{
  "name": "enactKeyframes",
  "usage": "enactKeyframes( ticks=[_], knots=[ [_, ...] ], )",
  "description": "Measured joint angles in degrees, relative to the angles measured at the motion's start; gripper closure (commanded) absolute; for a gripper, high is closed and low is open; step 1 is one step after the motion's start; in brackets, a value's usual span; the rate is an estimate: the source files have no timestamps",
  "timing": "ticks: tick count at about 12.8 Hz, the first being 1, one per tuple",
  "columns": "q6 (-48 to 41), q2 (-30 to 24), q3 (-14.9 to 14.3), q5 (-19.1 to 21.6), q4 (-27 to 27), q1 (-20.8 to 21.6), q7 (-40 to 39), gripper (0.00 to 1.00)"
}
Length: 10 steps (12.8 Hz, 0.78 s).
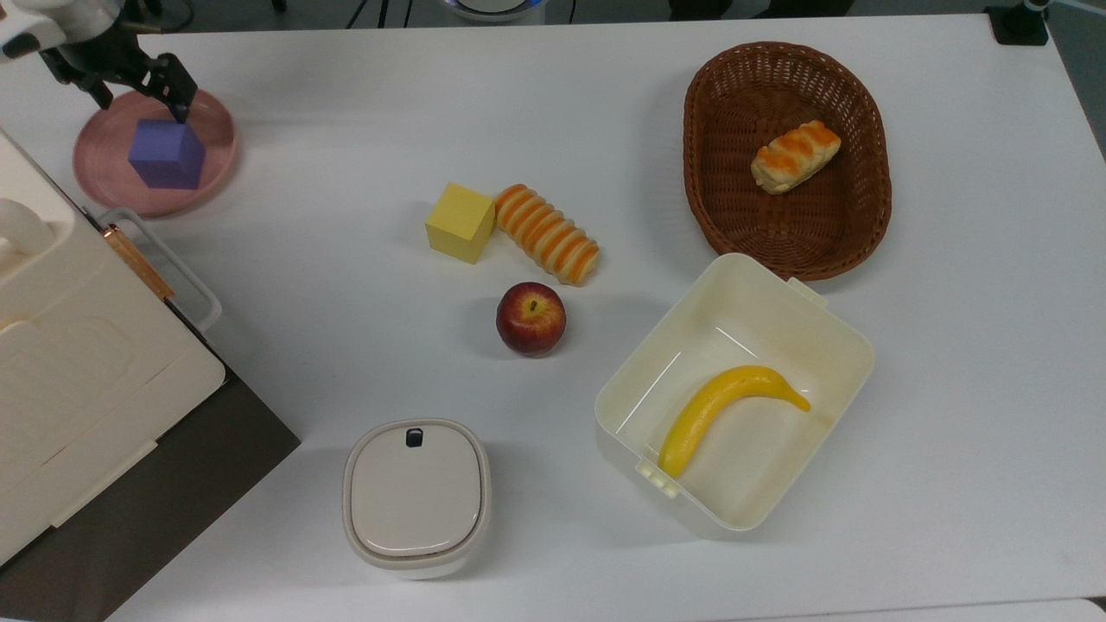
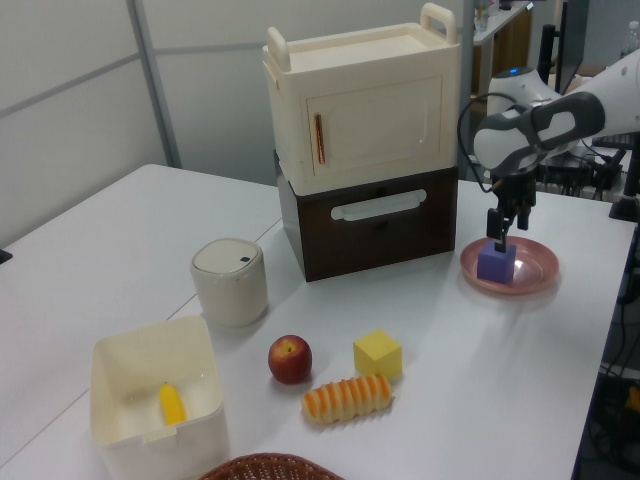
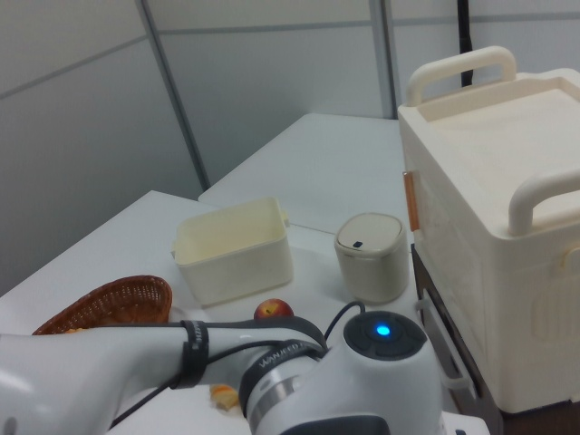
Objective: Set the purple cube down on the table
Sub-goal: 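Lower the gripper and close it on the purple cube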
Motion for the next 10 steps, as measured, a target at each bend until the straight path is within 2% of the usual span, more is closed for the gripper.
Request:
enactKeyframes(
  ticks=[2, 3, 4, 5, 6, 10],
  knots=[
    [2.05, 2.47, 0.26, 0.00, -0.02, 0.10, -0.03, 0.00],
    [3.79, 3.76, 0.48, 0.00, -0.02, 0.15, -0.06, 0.17],
    [4.73, 4.66, 0.67, 0.00, -0.02, 0.30, -0.06, 0.50],
    [5.16, 5.14, 0.71, 0.00, -0.01, 0.55, -0.07, 0.71],
    [5.17, 5.16, 0.72, -0.01, 0.12, 0.69, -0.34, 0.80],
    [4.48, 4.63, 1.09, -0.01, 2.11, 0.82, -2.63, 0.80]
  ],
)
